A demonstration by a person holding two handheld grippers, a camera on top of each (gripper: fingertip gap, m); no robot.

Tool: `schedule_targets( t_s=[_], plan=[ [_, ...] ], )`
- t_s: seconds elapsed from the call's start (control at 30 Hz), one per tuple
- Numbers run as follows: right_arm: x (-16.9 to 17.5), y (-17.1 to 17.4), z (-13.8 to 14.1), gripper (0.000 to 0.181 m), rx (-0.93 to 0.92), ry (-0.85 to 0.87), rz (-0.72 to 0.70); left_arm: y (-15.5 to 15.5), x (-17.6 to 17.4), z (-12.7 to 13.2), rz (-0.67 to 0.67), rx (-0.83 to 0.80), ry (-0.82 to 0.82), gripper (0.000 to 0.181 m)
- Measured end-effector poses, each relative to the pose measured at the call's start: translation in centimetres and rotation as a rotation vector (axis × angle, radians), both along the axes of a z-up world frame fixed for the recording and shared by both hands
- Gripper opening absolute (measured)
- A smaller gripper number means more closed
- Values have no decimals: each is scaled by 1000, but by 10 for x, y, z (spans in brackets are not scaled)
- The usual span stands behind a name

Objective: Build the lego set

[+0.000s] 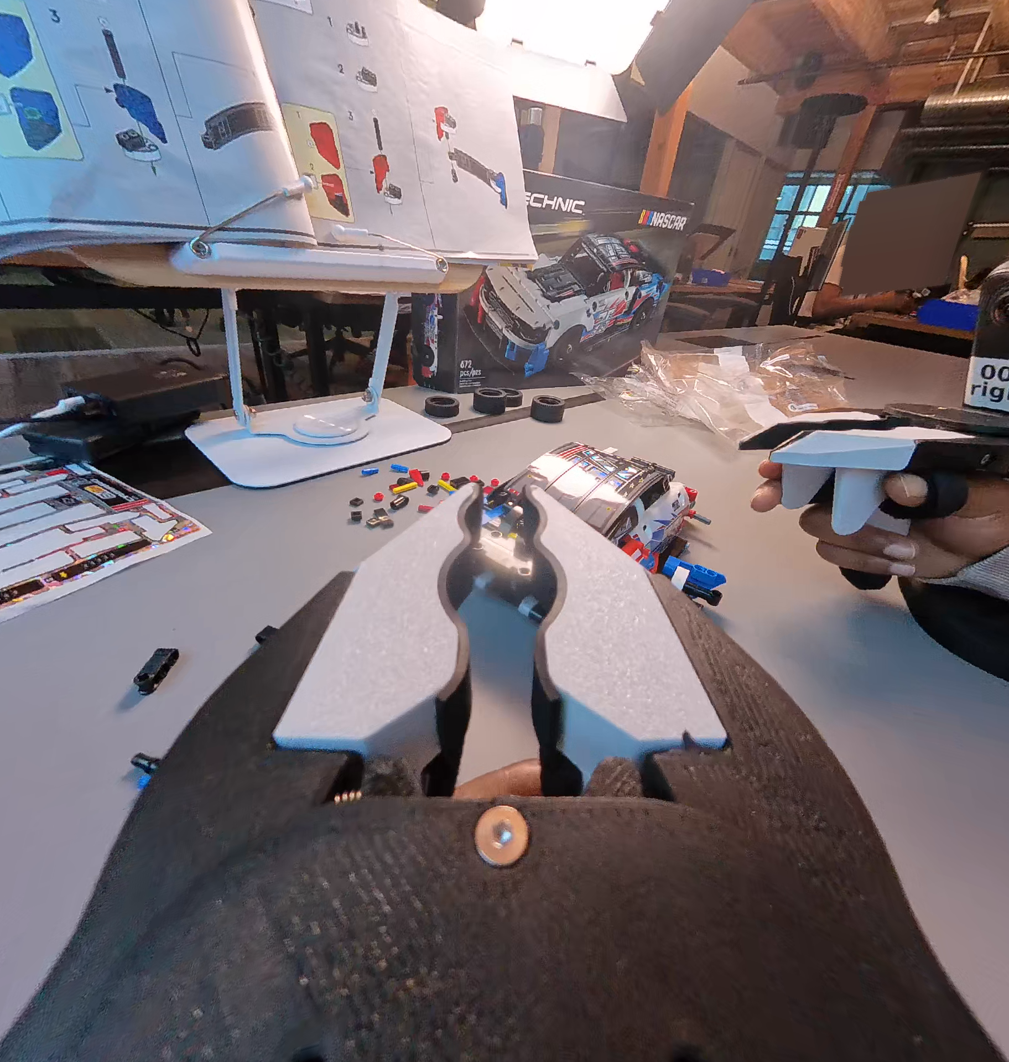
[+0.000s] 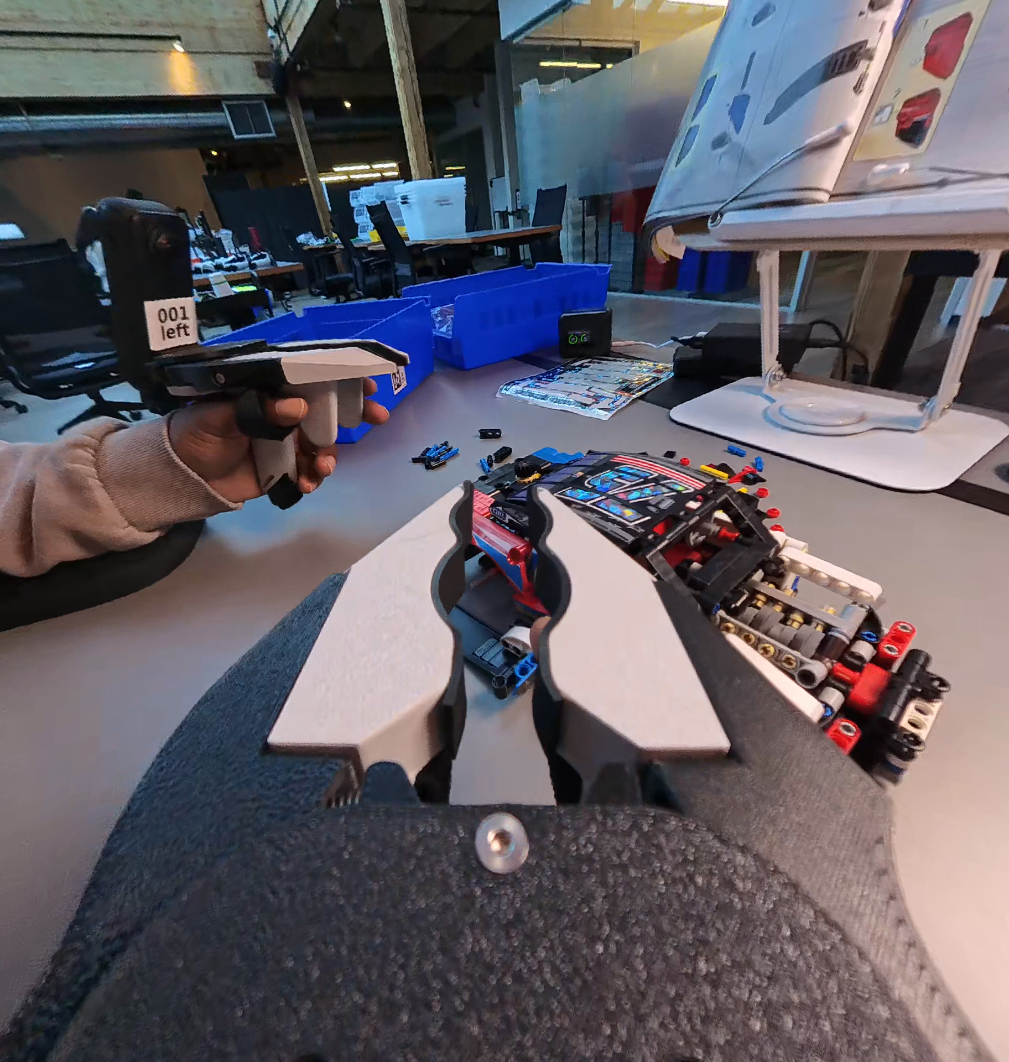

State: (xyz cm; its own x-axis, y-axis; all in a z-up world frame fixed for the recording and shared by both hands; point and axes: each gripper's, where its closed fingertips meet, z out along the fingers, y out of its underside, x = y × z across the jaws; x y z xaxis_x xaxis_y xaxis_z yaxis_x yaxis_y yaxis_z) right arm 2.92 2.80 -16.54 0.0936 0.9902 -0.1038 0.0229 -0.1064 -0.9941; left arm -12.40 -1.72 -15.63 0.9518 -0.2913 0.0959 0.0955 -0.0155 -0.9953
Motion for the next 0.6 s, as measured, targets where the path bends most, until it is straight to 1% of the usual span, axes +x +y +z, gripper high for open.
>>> schedule_targets(
  t_s=[0.07,0.13,0.17,0.27,0.33,0.37,0.43,0.5,0.53,0.6],
  plan=[
    [0,0,3,14,45,0,-23,-1,1,4,8,24,30,25],
    [-1,-2,4,14,67,-1,-32,-1,1,4,31,32,59,47],
    [-2,-4,5,15,73,0,-34,-1,0,4,45,36,69,55],
    [-7,-4,12,18,97,9,-59,1,-3,1,74,22,79,72],
    [-14,1,24,21,128,9,-88,4,-3,-8,71,-30,76,84],
    [-20,4,32,22,156,3,-103,5,-2,-12,68,-50,73,85],
    [-33,17,55,23,237,-6,-126,5,-2,-15,67,-62,66,79],
    [-52,40,84,22,317,-4,-158,4,-5,-11,87,-38,66,63],
    [-63,56,99,21,342,-2,-181,2,-6,-8,98,-24,67,51],
    [-89,92,130,18,375,22,-222,-1,-10,-1,114,8,61,16]
  ],
)
